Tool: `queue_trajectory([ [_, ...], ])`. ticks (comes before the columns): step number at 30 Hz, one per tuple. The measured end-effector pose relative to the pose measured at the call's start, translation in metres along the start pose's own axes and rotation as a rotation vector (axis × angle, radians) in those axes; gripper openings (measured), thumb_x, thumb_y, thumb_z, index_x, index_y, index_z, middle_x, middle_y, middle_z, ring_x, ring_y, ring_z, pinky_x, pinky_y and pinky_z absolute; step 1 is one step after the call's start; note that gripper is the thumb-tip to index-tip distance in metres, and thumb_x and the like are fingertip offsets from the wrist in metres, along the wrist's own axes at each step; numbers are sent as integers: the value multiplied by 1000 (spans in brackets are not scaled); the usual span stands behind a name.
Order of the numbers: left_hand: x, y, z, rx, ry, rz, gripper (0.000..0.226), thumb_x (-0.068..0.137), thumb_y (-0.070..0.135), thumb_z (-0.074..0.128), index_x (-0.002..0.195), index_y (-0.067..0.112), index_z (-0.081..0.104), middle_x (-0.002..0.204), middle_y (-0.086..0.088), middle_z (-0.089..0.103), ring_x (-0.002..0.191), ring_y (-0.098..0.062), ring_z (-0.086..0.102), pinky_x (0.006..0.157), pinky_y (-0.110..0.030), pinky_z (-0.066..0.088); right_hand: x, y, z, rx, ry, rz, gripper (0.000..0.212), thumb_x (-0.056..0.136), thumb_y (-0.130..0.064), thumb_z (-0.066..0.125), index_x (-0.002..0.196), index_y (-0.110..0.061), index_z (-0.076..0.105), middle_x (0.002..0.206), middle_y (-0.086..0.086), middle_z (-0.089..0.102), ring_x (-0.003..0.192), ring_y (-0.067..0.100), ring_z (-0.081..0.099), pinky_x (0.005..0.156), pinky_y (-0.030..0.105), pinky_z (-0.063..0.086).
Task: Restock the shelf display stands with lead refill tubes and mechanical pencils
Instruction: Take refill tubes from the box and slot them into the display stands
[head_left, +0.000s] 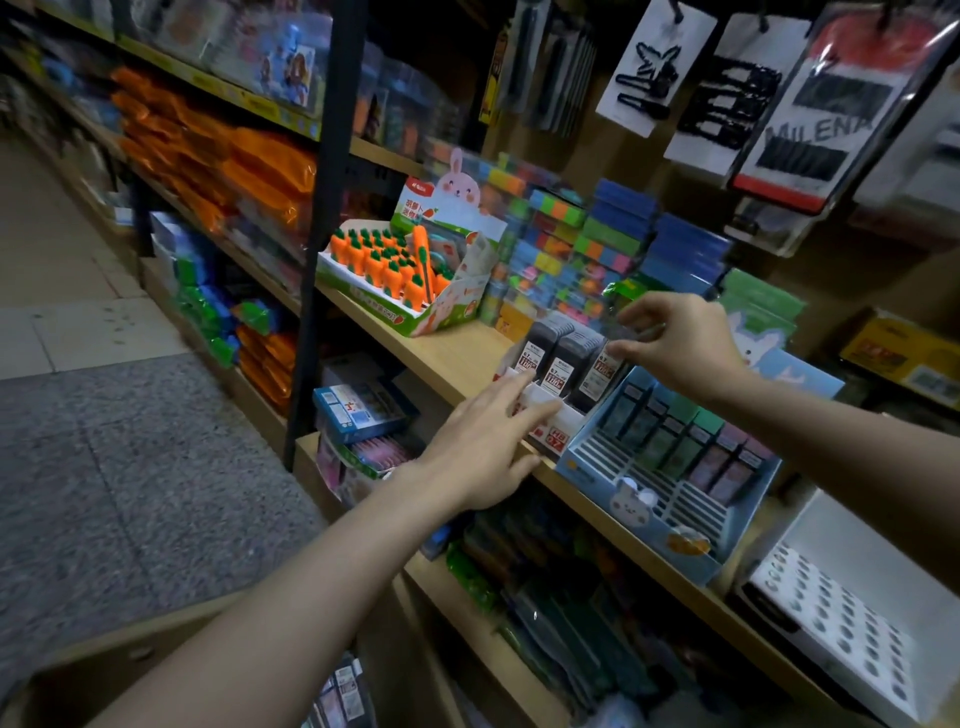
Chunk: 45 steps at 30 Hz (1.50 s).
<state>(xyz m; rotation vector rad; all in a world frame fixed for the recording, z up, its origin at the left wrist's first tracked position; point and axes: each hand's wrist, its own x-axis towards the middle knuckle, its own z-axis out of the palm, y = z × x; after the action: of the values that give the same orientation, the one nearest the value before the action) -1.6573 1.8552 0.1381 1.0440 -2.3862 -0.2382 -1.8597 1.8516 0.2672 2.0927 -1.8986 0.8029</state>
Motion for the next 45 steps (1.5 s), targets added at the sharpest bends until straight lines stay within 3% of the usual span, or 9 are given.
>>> queue_trajectory([
  [13, -4, -2, 10, 58, -18, 28, 80, 93, 28, 60, 153, 39, 7, 161, 2, -17, 150, -21, -3, 119, -47, 20, -6, 4, 28, -230, -63, -59, 31, 76, -29, 81, 104, -16, 74, 96, 2, 59, 88, 17, 54, 71, 25, 37],
  [17, -21, 0, 9, -113, -25, 2, 78, 94, 26, 59, 152, 41, 8, 159, 15, -21, 149, -15, -2, 116, -39, 26, -20, -8, 17, -140, -31, -65, 43, 83, -19, 74, 124, -13, 63, 116, 7, 59, 91, 10, 55, 72, 0, 31],
  [21, -50, -5, 6, -326, 30, -100, 59, 96, 25, 55, 149, 36, 31, 159, 9, 17, 146, -13, 17, 116, -34, 25, -68, -43, 13, 190, 119, -134, 21, 86, -10, 65, 105, -18, 67, 101, -2, 62, 76, -1, 57, 65, -1, 35],
  [26, -124, -24, 21, -513, 5, -400, 33, 91, 5, 61, 124, 7, 61, 124, -9, 63, 117, -19, 57, 102, -28, 43, -157, -75, 60, 404, -356, -305, 24, 81, -12, 70, 101, -24, 68, 95, -12, 61, 79, 2, 59, 69, 7, 43],
  [29, -189, -40, 45, -595, -67, -689, 24, 92, 3, 60, 115, 2, 64, 111, -7, 65, 100, -15, 61, 87, -15, 46, -188, -86, 111, 384, -636, -274, 29, 82, -14, 68, 110, -23, 67, 101, -4, 63, 84, 6, 60, 77, 19, 49],
  [32, -248, -47, 74, -631, 75, -1068, 17, 91, 0, 60, 108, 0, 65, 95, -12, 63, 87, -18, 57, 79, -27, 46, -218, -97, 165, 447, -817, -121, 30, 83, -12, 67, 113, -16, 66, 102, 1, 68, 90, 15, 64, 84, 30, 51],
  [35, -289, -43, 105, -673, 240, -1332, 17, 90, -6, 55, 105, -7, 63, 81, -13, 58, 70, -21, 52, 66, -29, 41, -252, -106, 212, 508, -941, 33, 30, 85, -11, 66, 114, -15, 64, 101, 1, 66, 94, 17, 62, 78, 20, 46],
  [39, -326, -42, 142, -660, 309, -1581, 22, 85, 0, 65, 106, 0, 65, 90, -18, 66, 85, -29, 62, 75, -29, 43, -290, -111, 267, 456, -1030, 184, 34, 88, -16, 66, 121, -15, 60, 111, 4, 64, 96, 16, 57, 69, 11, 33],
  [45, -343, -52, 181, -565, 256, -1677, 36, 79, 12, 77, 112, 11, 62, 108, -6, 68, 93, -16, 60, 79, -23, 45, -312, -108, 323, 349, -1143, 303, 46, 80, -12, 77, 123, -16, 59, 103, 5, 67, 94, 16, 62, 87, 27, 53],
])
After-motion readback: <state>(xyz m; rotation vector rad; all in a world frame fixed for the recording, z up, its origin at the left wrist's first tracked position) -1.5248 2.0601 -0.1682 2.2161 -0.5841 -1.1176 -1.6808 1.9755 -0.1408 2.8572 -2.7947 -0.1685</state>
